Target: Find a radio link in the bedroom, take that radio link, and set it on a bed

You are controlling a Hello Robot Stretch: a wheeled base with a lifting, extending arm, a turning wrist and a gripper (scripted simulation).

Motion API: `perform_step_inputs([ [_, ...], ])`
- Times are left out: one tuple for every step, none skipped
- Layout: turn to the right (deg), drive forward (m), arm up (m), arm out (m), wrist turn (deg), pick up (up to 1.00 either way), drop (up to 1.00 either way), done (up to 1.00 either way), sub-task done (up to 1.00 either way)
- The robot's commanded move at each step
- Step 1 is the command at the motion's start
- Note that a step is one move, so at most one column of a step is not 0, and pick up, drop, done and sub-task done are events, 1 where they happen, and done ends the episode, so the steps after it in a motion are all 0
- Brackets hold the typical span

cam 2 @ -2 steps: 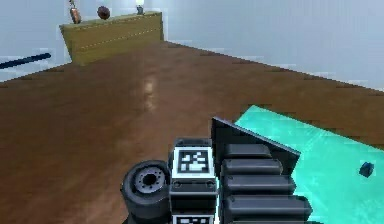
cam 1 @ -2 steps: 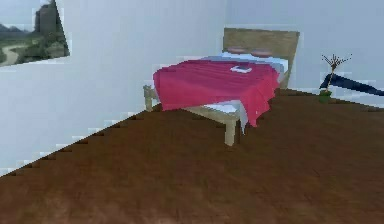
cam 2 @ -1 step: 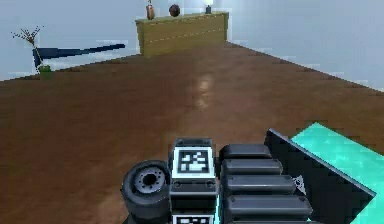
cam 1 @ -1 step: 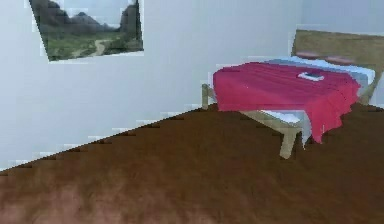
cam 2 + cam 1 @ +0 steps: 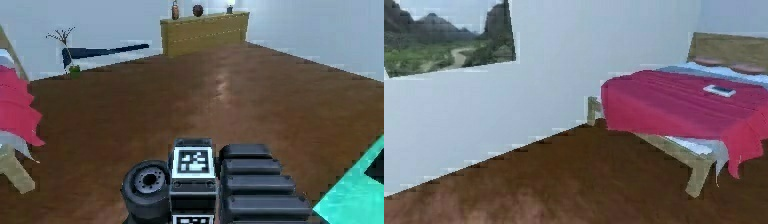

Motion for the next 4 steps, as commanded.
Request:
perform_step_inputs([
  [-45.0, 0.0, 0.0, 0.0, 0.0, 0.0, 0.0, 0.0, 0.0],
  [-39.0, 0.0, 0.0, 0.0, 0.0, 0.0, 0.0, 0.0, 0.0],
  [0.0, 0.4, 0.0, 0.0, 0.0, 0.0, 0.0, 0.0, 0.0],
  [-42.0, 0.0, 0.0, 0.0, 0.0, 0.0, 0.0, 0.0, 0.0],
])
